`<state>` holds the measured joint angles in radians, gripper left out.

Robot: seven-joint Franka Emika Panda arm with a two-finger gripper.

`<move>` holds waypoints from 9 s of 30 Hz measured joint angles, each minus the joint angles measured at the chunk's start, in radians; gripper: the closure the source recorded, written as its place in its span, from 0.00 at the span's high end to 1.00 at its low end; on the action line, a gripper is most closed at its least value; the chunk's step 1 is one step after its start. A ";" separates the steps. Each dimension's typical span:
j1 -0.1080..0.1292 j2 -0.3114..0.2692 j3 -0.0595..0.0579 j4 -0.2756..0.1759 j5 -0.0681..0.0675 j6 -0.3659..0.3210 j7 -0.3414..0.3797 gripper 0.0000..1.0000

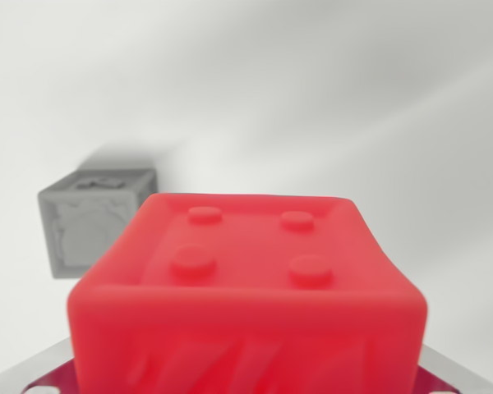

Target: Destack cube

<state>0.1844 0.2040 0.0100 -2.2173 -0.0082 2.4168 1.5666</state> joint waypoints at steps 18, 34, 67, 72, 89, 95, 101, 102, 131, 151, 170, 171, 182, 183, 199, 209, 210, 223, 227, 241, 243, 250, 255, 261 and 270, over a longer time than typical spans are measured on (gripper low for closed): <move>-0.042 -0.019 -0.016 -0.050 0.005 0.032 -0.047 0.00; -0.084 -0.029 -0.032 -0.090 0.010 0.060 -0.096 0.00; -0.165 -0.037 -0.072 -0.147 0.020 0.110 -0.200 0.00; -0.177 -0.037 -0.077 -0.154 0.022 0.116 -0.216 0.00; -0.223 -0.034 -0.096 -0.171 0.029 0.137 -0.272 0.00; -0.239 -0.031 -0.102 -0.175 0.032 0.144 -0.292 0.00; -0.255 -0.027 -0.107 -0.178 0.035 0.151 -0.312 0.00; -0.258 -0.026 -0.108 -0.178 0.035 0.152 -0.315 0.00; -0.345 0.001 -0.129 -0.181 0.050 0.181 -0.412 0.00; -0.391 0.055 -0.133 -0.173 0.067 0.226 -0.466 0.00; -0.403 0.196 -0.112 -0.155 0.104 0.345 -0.492 0.00; -0.404 0.203 -0.110 -0.153 0.106 0.351 -0.493 0.00; -0.421 0.262 -0.092 -0.138 0.112 0.396 -0.498 0.00; -0.422 0.266 -0.091 -0.137 0.112 0.399 -0.498 0.00; -0.435 0.309 -0.077 -0.125 0.112 0.430 -0.498 0.00; -0.437 0.312 -0.075 -0.123 0.112 0.431 -0.498 1.00; -0.437 0.312 -0.075 -0.123 0.112 0.431 -0.498 1.00; -0.437 0.312 -0.075 -0.123 0.112 0.432 -0.498 1.00; -0.437 0.312 -0.075 -0.123 0.112 0.432 -0.498 1.00; -0.437 0.307 -0.076 -0.124 0.112 0.429 -0.498 1.00; -0.436 0.299 -0.076 -0.126 0.112 0.424 -0.498 1.00; -0.431 0.262 -0.083 -0.136 0.111 0.400 -0.496 1.00; -0.423 0.227 -0.091 -0.145 0.108 0.373 -0.494 1.00; -0.414 0.171 -0.103 -0.157 0.098 0.330 -0.488 1.00; -0.403 0.087 -0.118 -0.168 0.079 0.259 -0.475 1.00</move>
<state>-0.2189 0.2911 -0.1082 -2.3857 0.0705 2.6756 1.0919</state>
